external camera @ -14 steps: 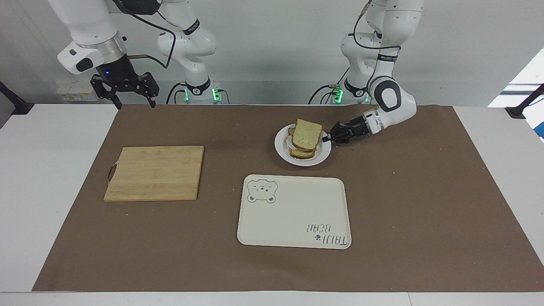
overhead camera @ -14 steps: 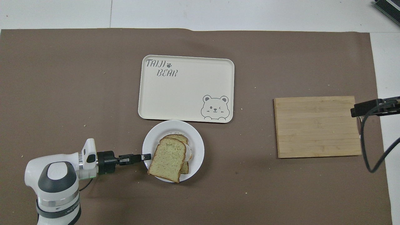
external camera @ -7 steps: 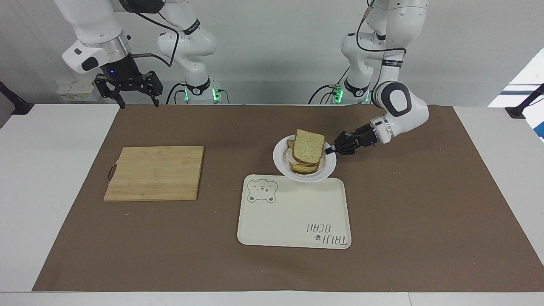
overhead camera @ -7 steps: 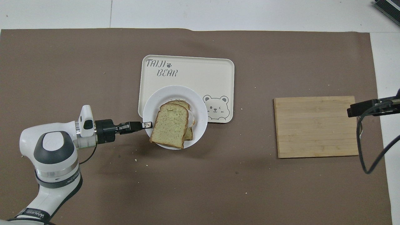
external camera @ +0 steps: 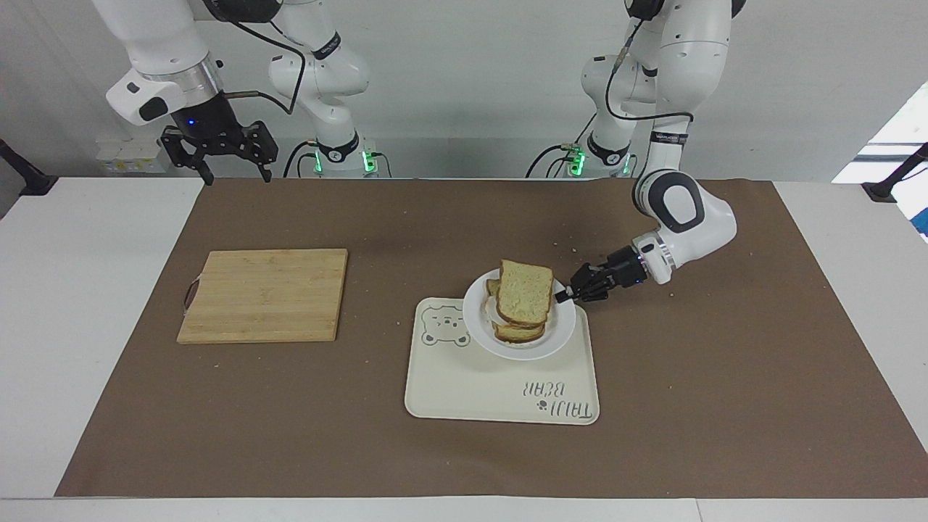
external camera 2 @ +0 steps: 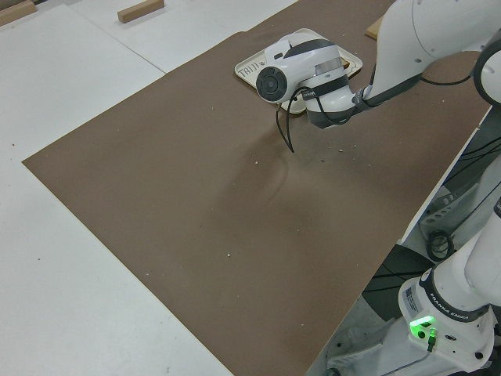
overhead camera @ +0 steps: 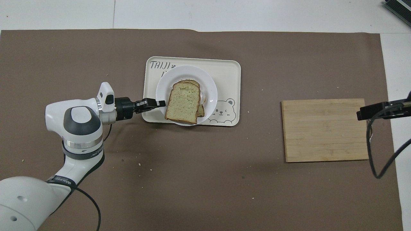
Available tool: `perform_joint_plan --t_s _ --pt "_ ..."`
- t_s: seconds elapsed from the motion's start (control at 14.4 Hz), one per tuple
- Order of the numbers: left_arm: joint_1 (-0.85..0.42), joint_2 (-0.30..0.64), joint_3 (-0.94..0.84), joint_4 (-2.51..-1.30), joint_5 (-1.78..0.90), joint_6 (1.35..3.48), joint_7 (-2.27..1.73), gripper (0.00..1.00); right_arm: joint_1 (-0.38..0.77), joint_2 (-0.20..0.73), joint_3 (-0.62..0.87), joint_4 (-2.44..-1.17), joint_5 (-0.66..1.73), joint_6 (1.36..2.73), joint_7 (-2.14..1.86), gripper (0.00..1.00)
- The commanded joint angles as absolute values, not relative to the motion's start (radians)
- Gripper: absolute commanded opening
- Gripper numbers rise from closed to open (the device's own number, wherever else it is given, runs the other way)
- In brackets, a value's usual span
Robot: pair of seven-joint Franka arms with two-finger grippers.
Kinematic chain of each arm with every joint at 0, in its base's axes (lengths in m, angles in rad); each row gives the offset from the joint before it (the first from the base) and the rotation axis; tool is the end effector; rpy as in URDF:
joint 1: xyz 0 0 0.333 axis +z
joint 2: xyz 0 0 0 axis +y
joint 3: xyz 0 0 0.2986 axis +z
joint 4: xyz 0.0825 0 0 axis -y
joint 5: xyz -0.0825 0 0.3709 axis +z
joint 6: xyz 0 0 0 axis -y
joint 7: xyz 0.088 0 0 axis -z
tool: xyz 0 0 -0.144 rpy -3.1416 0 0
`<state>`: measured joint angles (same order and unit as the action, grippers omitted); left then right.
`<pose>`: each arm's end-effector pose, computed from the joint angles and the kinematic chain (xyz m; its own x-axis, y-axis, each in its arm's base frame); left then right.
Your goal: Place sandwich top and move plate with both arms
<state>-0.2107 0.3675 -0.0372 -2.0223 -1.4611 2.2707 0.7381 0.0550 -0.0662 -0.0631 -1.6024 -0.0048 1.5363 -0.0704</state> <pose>0.5717 -0.1991 0.2474 0.9832 0.1671 0.0739 0.0246 -0.5221 0.8525 0.5184 -0.0059 0.5876 0.9981 0.0622 -0.0001 0.0622 -0.9981 0.0006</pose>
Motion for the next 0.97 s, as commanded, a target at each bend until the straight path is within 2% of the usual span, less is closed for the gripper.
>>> perform_joint_plan --t_s 0.0,0.07,0.14,0.21,0.28,0.49,0.56,0.7,0.76,0.83,0.9 --pt "-0.213 0.414 -0.043 -1.959 -1.465 2.293 0.707 0.00 0.049 -0.069 -0.063 -1.594 -0.003 1.514 -0.097 1.00" --pt "-0.213 0.416 -0.041 -1.959 -1.463 2.295 0.706 0.00 0.046 -0.069 -0.067 -1.594 0.024 1.513 -0.095 1.00" --pt "-0.212 0.416 -0.041 -1.957 -1.453 2.293 0.703 0.07 0.043 -0.069 -0.071 -1.594 0.052 1.513 -0.091 1.00" --pt "-0.212 0.416 -0.041 -1.957 -1.431 2.293 0.701 0.32 0.044 -0.069 -0.071 -1.594 0.043 1.516 -0.091 1.00" --pt "-0.210 0.414 -0.040 -1.956 -1.422 2.289 0.695 0.50 0.043 -0.071 -0.071 -1.595 0.035 1.519 -0.091 1.00" --pt "-0.190 0.399 -0.034 -1.948 -1.379 2.272 0.681 0.62 0.044 -0.072 -0.071 -1.598 0.034 1.522 -0.094 1.00" --pt "-0.189 0.376 -0.026 -1.948 -1.340 2.272 0.664 0.73 0.046 -0.074 -0.071 -1.600 0.034 1.525 -0.094 1.00" --pt "-0.183 0.315 -0.023 -1.953 -1.238 2.272 0.602 0.80 0.049 -0.074 -0.071 -1.600 0.034 1.525 -0.094 1.00" --pt "-0.178 0.283 -0.014 -1.956 -1.171 2.272 0.565 0.87 0.049 -0.074 -0.071 -1.600 0.034 1.525 -0.094 1.00" --pt "-0.178 0.252 -0.003 -1.951 -1.079 2.270 0.533 0.98 0.049 -0.074 -0.071 -1.600 0.034 1.526 -0.094 1.00" --pt "-0.178 0.217 0.009 -1.950 -0.980 2.269 0.500 1.00 0.049 -0.072 -0.069 -1.600 0.034 1.528 -0.094 1.00"
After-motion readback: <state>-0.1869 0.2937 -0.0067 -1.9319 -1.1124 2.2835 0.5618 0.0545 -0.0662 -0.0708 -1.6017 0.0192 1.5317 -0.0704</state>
